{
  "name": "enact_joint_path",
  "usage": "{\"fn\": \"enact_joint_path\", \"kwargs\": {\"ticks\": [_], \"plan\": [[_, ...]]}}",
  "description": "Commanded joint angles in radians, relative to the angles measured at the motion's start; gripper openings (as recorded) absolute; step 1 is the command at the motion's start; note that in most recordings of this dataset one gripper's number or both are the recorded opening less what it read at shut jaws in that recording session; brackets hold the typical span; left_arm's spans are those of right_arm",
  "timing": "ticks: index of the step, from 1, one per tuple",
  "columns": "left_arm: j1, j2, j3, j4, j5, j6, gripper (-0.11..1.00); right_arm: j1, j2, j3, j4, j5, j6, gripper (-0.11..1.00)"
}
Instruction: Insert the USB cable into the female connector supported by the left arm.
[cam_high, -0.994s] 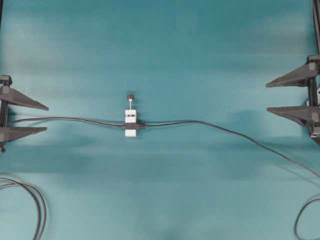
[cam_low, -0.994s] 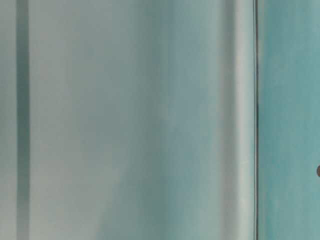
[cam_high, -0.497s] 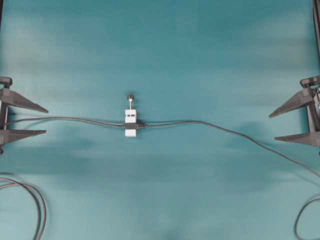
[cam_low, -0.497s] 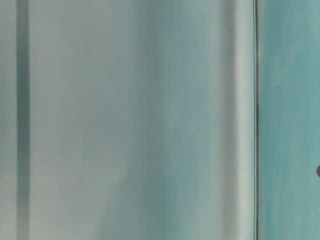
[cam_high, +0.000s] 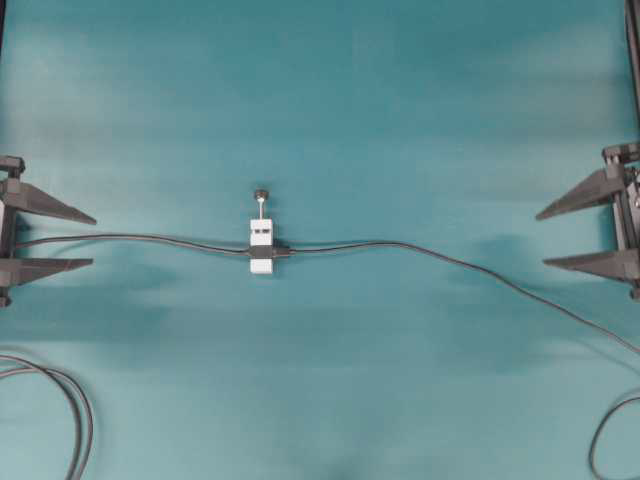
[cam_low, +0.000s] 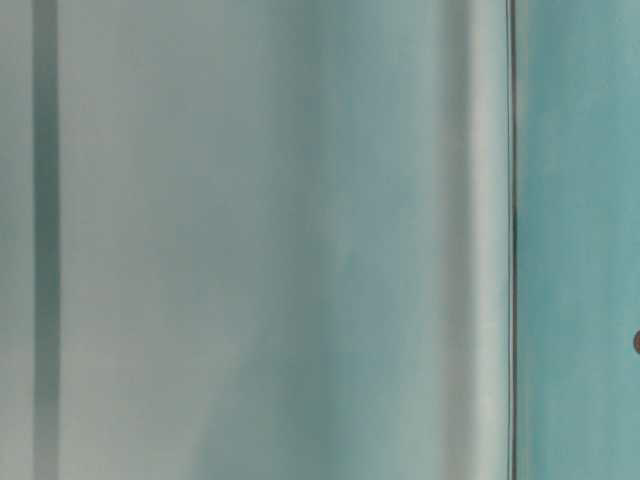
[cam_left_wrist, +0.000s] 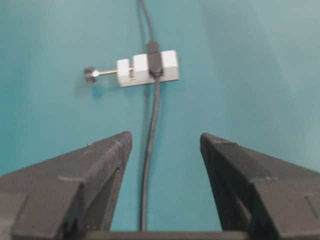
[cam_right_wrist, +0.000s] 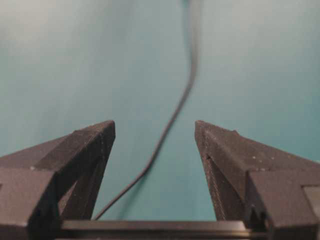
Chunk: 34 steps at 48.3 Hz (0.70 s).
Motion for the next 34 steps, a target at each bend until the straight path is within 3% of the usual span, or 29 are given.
{"fn": "enact_joint_path", "kwargs": {"ticks": [1,10,34], "plan": [[0.018,0.005,-0.006,-0.002,-0.026,0.012,0.69,-0.043,0.006,0.003,-0.003,-0.043,-0.002,0.71],[0.038,0.011,0.000,-0.002,-0.041,0.008,0.69,-0.066,0.006,0.034,-0.003,-0.098,-0.002,0.71],[0.038,0.012,-0.002,-0.002,-0.037,0.011,0.69,-0.066,0.006,0.034,-0.003,-0.098,0.002,0.71]]}}
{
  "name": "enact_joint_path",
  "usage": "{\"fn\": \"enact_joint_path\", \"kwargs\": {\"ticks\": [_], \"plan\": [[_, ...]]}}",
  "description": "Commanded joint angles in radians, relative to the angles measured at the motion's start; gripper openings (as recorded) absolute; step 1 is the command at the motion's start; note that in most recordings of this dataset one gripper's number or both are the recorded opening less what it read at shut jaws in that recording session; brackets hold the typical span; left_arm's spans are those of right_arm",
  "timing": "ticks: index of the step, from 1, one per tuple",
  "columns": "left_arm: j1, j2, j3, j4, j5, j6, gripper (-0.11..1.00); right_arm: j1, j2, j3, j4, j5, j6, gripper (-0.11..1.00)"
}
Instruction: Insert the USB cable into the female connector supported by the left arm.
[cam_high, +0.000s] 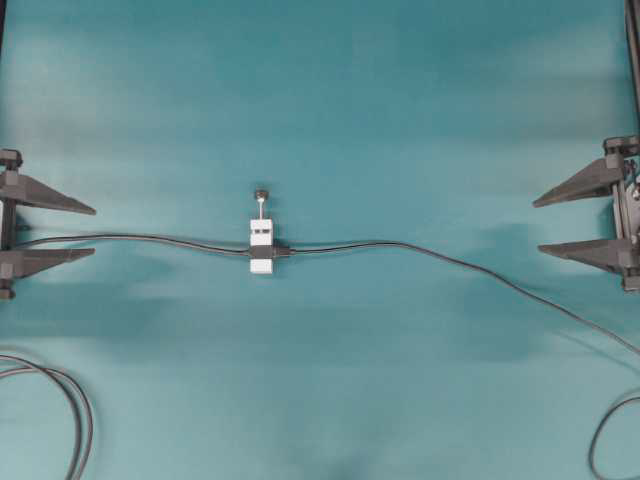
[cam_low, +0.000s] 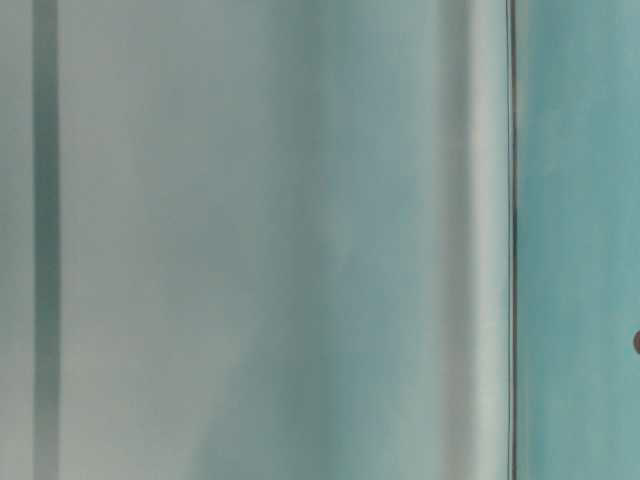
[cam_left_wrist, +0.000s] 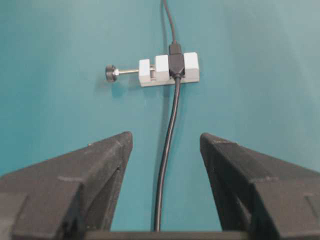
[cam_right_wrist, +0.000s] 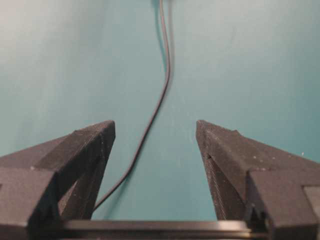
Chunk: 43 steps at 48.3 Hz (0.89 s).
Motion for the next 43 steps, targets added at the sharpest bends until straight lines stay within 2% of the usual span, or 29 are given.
{"fn": "enact_joint_path", "kwargs": {"ticks": [1,7,13,17,43], "plan": [[0.002,0.011,-0.017,-0.002,-0.005,0.009,0.69,-0.002,0.006,-0.015,-0.003,-0.011,0.000,0.71],[0.002,0.011,-0.041,-0.005,0.031,0.006,0.69,-0.003,0.006,-0.018,-0.003,-0.003,-0.003,0.71],[0.002,0.011,-0.120,0.000,0.199,0.034,0.69,-0.002,0.006,-0.055,-0.002,0.051,-0.008,0.71],[0.003,0.011,-0.143,0.000,0.242,0.048,0.69,-0.003,0.006,-0.072,-0.003,0.104,-0.003,0.71],[0.011,0.011,-0.117,-0.005,0.186,0.031,0.69,-0.003,0.006,-0.071,-0.003,0.100,-0.003,0.71]]}}
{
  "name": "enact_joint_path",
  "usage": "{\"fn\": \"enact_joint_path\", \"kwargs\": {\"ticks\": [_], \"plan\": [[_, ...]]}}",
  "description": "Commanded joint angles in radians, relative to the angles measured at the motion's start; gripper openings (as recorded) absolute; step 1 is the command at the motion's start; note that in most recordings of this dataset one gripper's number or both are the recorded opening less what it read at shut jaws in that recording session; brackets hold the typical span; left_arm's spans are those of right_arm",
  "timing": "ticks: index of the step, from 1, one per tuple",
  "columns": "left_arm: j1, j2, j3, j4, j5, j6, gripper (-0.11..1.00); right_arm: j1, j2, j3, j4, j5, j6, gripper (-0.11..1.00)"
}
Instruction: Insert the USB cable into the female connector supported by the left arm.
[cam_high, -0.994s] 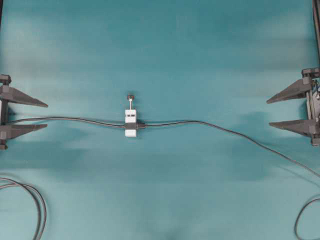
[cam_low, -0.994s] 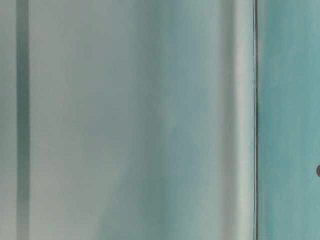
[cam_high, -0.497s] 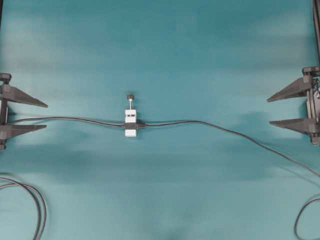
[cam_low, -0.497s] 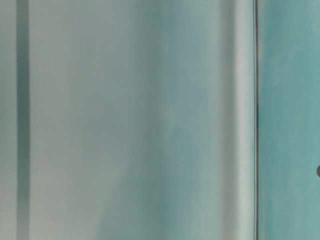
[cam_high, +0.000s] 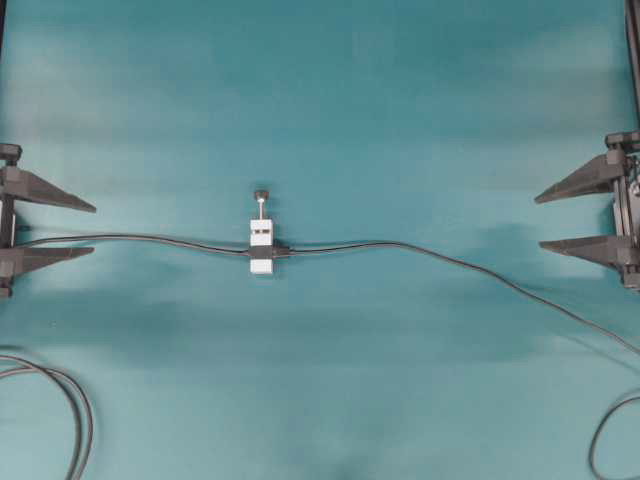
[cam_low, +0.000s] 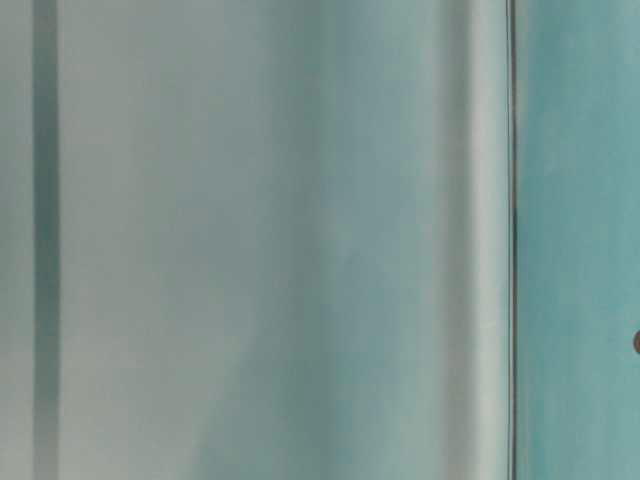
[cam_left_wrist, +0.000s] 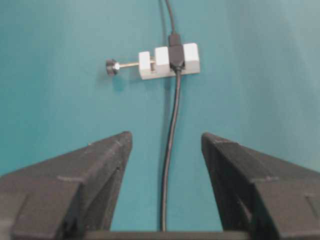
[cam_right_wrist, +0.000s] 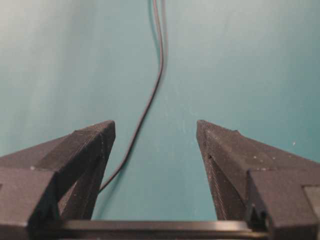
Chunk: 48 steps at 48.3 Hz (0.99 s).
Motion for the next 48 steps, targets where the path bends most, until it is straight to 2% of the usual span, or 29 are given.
{"fn": "enact_joint_path", "kwargs": {"ticks": [1,39,48], "plan": [[0.003,0.011,-0.012,-0.003,-0.012,-0.005,0.69,-0.003,0.006,-0.026,-0.003,-0.005,0.002,0.71],[0.003,0.011,-0.012,-0.003,-0.012,-0.008,0.69,-0.002,0.006,-0.026,-0.003,-0.005,0.000,0.71],[0.003,0.011,0.006,0.002,-0.034,0.015,0.69,-0.003,0.006,-0.026,-0.003,-0.005,-0.002,0.71]]}}
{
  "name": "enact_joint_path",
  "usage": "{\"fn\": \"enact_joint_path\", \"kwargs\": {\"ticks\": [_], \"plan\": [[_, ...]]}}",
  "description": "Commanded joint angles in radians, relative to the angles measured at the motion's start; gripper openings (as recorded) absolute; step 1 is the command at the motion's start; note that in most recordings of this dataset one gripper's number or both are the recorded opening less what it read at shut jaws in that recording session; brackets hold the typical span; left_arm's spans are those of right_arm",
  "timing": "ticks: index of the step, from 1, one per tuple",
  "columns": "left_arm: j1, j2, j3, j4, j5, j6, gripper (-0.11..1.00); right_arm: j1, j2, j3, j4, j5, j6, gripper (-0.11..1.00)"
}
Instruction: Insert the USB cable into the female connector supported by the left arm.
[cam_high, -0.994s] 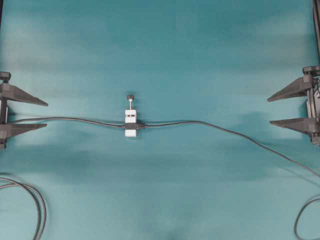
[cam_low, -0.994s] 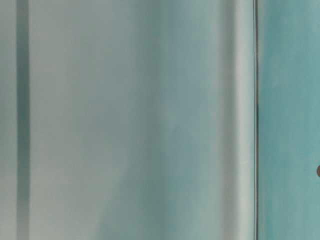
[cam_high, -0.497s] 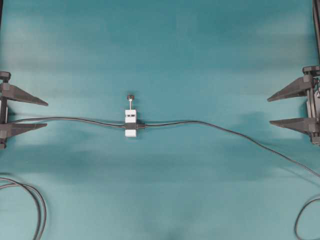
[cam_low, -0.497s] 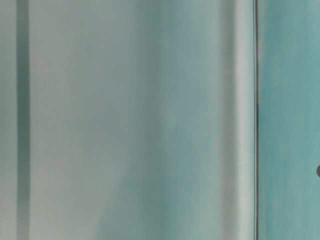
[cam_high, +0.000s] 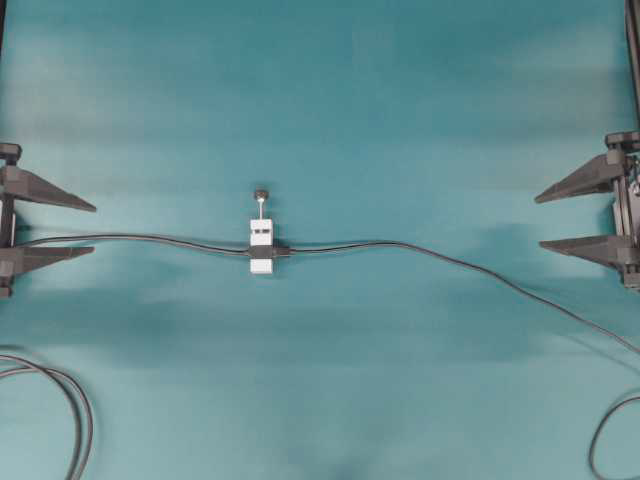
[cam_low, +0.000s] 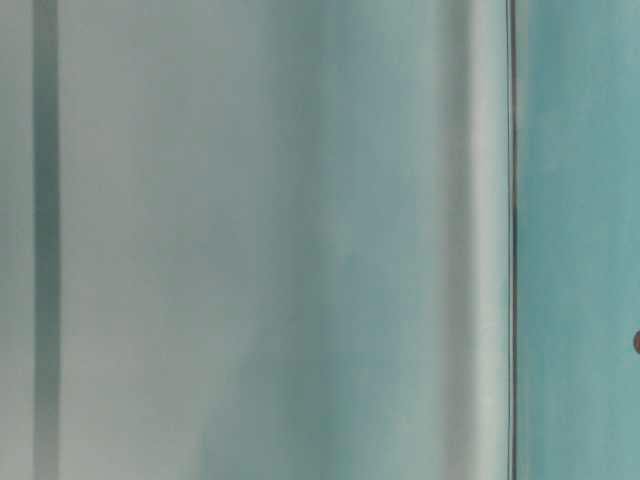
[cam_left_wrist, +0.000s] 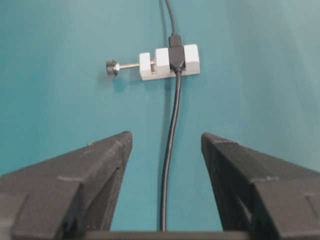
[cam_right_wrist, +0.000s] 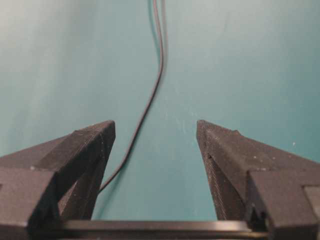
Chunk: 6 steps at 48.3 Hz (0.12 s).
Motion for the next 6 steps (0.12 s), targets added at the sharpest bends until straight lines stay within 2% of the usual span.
{"fn": "enact_joint_path", "kwargs": {"ticks": [1,6], "plan": [[0.002,0.011,0.000,0.003,-0.029,0.014,0.69,-0.003,0.006,-0.026,-0.003,-0.005,-0.002,0.71],[0.002,0.011,0.012,0.003,-0.046,0.015,0.69,-0.003,0.006,-0.026,-0.003,-0.005,-0.002,0.71]]}}
